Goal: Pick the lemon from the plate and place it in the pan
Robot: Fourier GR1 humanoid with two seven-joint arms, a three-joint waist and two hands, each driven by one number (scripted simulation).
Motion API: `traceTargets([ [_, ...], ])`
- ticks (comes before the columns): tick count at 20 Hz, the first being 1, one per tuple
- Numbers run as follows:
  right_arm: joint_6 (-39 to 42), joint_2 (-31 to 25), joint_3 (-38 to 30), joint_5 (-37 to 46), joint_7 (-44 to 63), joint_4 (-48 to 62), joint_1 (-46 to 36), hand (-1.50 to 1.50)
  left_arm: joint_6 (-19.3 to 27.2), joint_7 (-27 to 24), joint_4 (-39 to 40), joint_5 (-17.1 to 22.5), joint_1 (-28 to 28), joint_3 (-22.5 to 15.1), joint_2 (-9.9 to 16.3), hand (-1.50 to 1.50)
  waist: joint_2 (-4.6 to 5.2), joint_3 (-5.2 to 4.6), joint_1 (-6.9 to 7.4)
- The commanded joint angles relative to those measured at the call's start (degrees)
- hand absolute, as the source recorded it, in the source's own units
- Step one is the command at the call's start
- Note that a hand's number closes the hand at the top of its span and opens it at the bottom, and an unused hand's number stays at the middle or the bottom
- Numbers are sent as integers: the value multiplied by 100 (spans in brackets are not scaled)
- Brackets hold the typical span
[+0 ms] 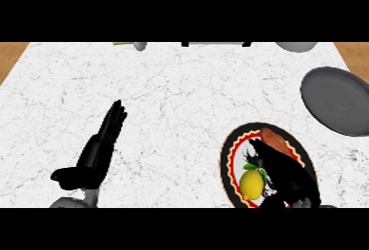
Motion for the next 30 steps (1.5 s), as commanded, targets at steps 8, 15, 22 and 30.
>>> traceTargets([
  [8,-291,431,-406,724,-1023,721,449,-150,-1,345,-491,-456,258,-24,-372,0,-4,2,-3],
  [15,-88,638,-718,779,-1210,1444,206,-150,-116,757,-449,-462,-110,205,-454,0,-3,3,-1],
  [22,261,656,-162,1135,-1567,1867,-41,150,-384,245,-69,-369,-80,460,-320,0,6,1,21],
  [30,-276,319,-273,1661,-2115,1704,336,150,-486,196,-219,-347,206,505,-324,0,-4,1,-3],
])
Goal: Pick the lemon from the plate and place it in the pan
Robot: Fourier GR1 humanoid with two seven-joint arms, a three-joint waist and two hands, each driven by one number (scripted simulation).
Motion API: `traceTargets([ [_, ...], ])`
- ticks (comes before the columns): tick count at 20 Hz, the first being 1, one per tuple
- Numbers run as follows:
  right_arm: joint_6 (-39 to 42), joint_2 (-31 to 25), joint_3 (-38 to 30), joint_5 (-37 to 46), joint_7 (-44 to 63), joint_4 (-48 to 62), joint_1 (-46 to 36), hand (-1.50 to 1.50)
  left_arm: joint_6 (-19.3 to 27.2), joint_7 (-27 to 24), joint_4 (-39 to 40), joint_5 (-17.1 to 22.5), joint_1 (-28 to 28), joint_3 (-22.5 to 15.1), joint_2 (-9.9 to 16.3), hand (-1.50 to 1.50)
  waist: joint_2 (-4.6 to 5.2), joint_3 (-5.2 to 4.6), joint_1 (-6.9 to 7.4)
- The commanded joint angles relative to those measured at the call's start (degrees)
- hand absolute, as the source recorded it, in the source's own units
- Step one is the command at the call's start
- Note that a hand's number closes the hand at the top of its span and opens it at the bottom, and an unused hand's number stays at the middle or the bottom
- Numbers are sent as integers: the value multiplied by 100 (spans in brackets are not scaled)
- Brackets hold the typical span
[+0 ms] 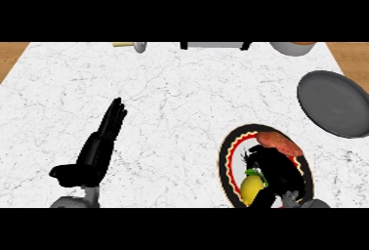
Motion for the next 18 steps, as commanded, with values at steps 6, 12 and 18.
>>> traceTargets([
  [6,-825,-11,-172,917,-153,-48,-19,150,39,528,-790,-128,265,-81,21,0,115,115,13],
  [12,-1123,-1487,-112,278,-2996,-1496,764,150,-116,195,-229,47,96,176,50,0,81,120,-156],
  [18,-2083,-1761,-1335,-266,-3611,-2550,1482,150,-68,5,-188,-85,301,121,-6,0,87,116,-168],
])
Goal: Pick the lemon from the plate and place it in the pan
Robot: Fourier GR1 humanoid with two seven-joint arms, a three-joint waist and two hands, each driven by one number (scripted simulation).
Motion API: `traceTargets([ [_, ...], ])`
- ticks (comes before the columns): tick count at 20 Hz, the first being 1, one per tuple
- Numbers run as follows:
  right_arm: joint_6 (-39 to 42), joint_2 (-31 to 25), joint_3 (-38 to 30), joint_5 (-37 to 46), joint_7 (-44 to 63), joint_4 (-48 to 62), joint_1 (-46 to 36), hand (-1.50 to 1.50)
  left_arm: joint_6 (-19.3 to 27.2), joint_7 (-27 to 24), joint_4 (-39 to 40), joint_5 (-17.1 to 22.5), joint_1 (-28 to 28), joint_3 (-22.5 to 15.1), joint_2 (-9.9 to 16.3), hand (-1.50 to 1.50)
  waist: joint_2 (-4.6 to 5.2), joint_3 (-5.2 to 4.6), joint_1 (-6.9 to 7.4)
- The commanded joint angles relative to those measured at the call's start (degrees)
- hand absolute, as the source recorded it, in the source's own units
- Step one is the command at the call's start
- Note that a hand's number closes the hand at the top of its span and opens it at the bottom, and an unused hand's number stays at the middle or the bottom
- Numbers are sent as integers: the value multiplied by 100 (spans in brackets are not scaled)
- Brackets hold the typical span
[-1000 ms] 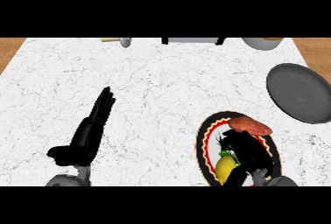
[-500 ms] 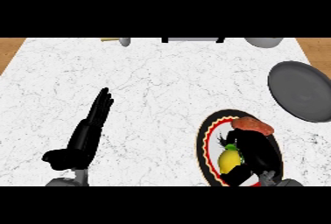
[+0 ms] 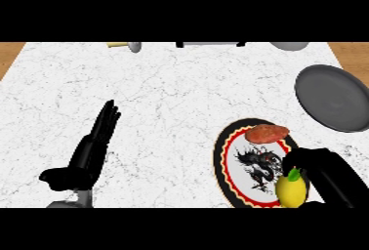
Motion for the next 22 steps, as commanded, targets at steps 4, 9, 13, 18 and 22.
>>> traceTargets([
  [4,-395,-169,-1599,-1533,-952,-560,571,150,49,190,-211,-54,-62,-34,-65,0,22,6,54],
  [9,-143,83,-2285,-2306,-954,-459,849,150,151,-218,222,-316,-37,-217,-328,0,31,2,83],
  [13,358,18,-2844,-2987,-551,216,-106,150,140,-127,247,-339,-123,-220,-391,0,42,0,148],
  [18,-178,270,-2891,-2499,-1181,2408,-1364,150,-130,97,-174,-148,94,-191,-221,0,57,5,272],
  [22,-732,63,-3368,-2179,-2510,3826,-1687,150,-14,104,86,-258,-168,-130,-311,0,71,11,255],
])
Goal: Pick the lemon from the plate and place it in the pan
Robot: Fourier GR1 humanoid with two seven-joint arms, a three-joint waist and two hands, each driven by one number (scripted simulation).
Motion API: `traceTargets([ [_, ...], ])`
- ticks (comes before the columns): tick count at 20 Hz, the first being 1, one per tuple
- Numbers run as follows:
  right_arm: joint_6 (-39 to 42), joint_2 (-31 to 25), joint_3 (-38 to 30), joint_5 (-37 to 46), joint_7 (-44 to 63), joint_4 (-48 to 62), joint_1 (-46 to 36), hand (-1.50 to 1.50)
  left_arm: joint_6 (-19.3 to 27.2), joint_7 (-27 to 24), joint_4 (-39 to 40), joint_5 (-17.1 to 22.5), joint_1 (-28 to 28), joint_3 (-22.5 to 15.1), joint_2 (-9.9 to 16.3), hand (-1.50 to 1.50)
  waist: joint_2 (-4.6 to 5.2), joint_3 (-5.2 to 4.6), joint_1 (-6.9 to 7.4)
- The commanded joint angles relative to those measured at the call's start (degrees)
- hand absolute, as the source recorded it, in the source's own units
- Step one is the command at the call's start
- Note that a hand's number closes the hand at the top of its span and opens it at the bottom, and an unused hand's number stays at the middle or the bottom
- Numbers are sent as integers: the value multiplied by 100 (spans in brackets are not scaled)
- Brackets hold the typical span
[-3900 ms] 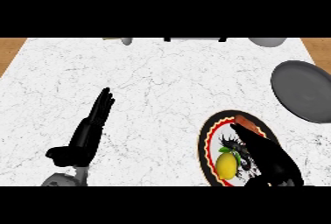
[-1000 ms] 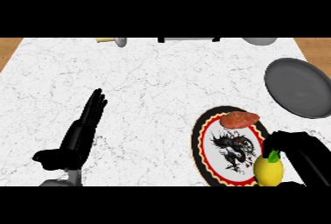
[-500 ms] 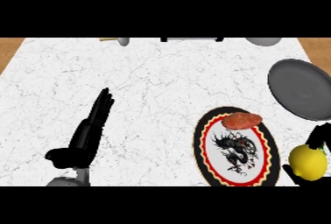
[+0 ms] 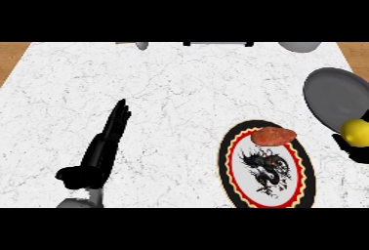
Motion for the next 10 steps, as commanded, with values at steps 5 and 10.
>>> traceTargets([
  [5,-1136,-215,-599,519,-1222,2868,-1849,150,-162,156,-111,30,-106,9,69,0,33,8,134],
  [10,-1329,-199,-938,298,-1860,4662,-2915,150,-104,245,49,23,-362,64,-54,0,54,11,156],
])
